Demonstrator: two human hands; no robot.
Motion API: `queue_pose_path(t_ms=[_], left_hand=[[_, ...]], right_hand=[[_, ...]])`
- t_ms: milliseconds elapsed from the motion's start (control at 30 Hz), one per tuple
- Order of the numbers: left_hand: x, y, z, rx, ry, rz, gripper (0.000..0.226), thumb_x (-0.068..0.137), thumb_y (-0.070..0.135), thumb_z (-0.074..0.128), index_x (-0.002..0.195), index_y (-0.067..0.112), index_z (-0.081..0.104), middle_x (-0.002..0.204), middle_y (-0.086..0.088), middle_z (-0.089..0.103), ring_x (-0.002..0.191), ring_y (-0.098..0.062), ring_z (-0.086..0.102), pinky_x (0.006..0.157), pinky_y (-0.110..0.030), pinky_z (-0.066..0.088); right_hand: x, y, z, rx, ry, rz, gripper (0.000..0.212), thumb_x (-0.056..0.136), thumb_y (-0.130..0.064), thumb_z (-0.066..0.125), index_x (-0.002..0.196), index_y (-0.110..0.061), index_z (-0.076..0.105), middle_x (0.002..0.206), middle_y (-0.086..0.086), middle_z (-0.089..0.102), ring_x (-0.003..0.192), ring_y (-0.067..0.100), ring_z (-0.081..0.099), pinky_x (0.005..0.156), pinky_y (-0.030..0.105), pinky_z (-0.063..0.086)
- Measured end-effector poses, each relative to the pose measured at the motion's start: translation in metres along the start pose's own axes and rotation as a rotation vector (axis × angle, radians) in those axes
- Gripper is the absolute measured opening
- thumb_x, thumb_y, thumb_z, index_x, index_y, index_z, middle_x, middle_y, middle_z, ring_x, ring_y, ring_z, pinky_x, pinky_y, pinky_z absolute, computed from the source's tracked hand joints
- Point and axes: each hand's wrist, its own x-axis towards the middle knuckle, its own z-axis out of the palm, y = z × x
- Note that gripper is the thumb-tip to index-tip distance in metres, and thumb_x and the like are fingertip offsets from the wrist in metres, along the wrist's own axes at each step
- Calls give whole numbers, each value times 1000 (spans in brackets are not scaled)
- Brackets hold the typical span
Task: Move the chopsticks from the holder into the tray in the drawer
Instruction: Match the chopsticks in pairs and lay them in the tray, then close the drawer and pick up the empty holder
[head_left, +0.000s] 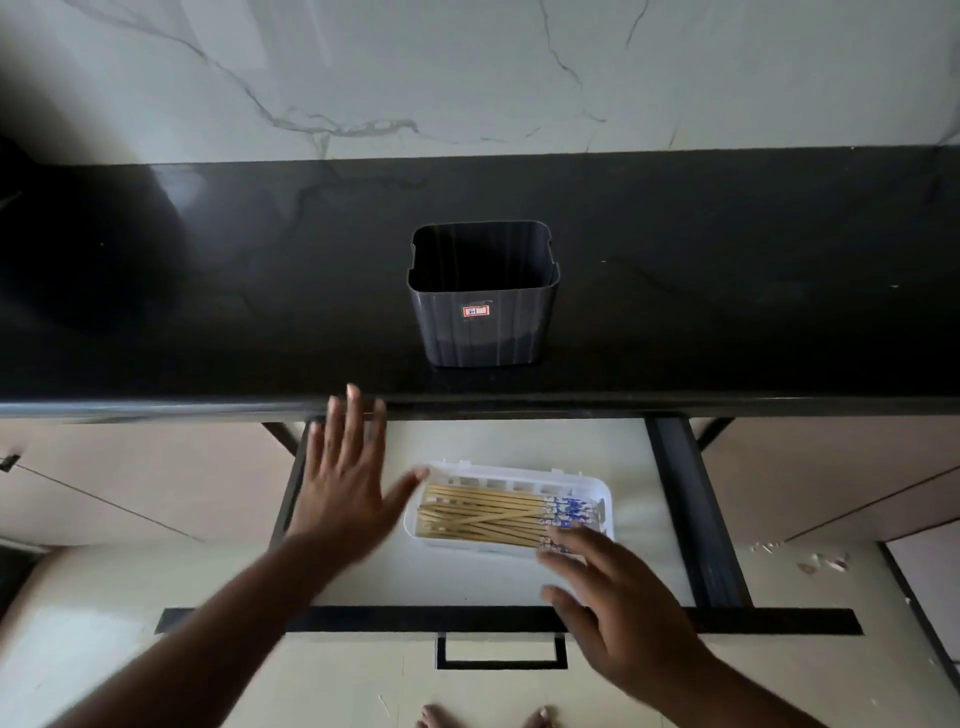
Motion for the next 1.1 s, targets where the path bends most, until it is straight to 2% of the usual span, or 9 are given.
queue_pose_path(t_ms=[100, 167, 233, 500, 700, 800, 900, 1000, 1100], left_hand=[[-67, 5, 18, 50, -3, 133, 86, 88, 75, 17, 153, 24, -10, 160, -9, -20, 146, -24, -21, 117, -38, -12], [-99, -2, 27, 111, 5, 215, 84, 91, 70, 24, 153, 14, 15, 162, -15, 1, 148, -29, -2, 116, -45, 1], [-115, -11, 32, 152, 36, 297, 81, 91, 68, 26, 151, 13, 24, 161, -11, 9, 147, -28, 8, 115, -47, 9], [-122, -22, 42, 175, 188, 404, 80, 91, 64, 31, 153, 15, 14, 161, -9, 10, 147, -28, 11, 116, -51, 11], [-161, -47, 54, 241, 227, 462, 84, 87, 67, 33, 149, 13, 22, 160, -6, 13, 143, -30, 23, 113, -47, 17], [-185, -62, 58, 265, 288, 393, 85, 82, 69, 35, 147, 14, 31, 155, -6, 30, 134, -31, 37, 111, -43, 21], [-190, -69, 60, 275, 346, 304, 70, 89, 60, 28, 141, 16, 43, 140, -7, 55, 129, -28, 49, 107, -41, 29], [-183, -75, 70, 330, 457, 344, 53, 93, 38, 32, 141, 17, 44, 136, -6, 56, 120, -27, 60, 101, -42, 37], [-179, -72, 78, 408, 527, 399, 42, 95, 26, 32, 131, 18, 52, 127, -5, 63, 111, -25, 65, 94, -41, 42]], right_hand=[[-26, 3, 10, -184, 2, -179, 39, 96, -43, 46, 128, -25, 60, 136, 2, 59, 128, 23, 52, 103, 42, 46], [-35, 6, 17, -327, -25, -268, 41, 98, -41, 44, 133, -24, 55, 138, 2, 57, 129, 25, 51, 105, 44, 41], [-38, 7, 22, -404, -18, -283, 43, 99, -40, 44, 137, -22, 52, 141, 1, 55, 131, 25, 48, 106, 40, 33], [-54, -23, 31, -528, -4, -91, 61, 94, -43, 45, 146, -11, 38, 153, 9, 36, 142, 31, 30, 109, 45, 27], [-73, -58, 29, -612, -25, 69, 73, 82, -50, 48, 140, -6, 45, 147, 11, 45, 143, 27, 13, 109, 41, 19], [-84, -69, 25, -635, -2, 120, 72, 78, -51, 48, 136, -8, 52, 144, 10, 49, 146, 24, 3, 110, 37, 16], [-92, -69, 22, -639, 7, 151, 79, 66, -53, 69, 131, -10, 58, 147, 10, 46, 148, 23, -8, 110, 35, 15], [-93, -67, 18, -625, -50, 177, 89, 53, -55, 80, 128, -11, 62, 147, 10, 46, 146, 23, 4, 109, 35, 14], [-91, -68, 13, -629, -125, 213, 97, 41, -55, 86, 124, -11, 65, 133, 7, 61, 131, 21, 48, 112, 35, 10]])
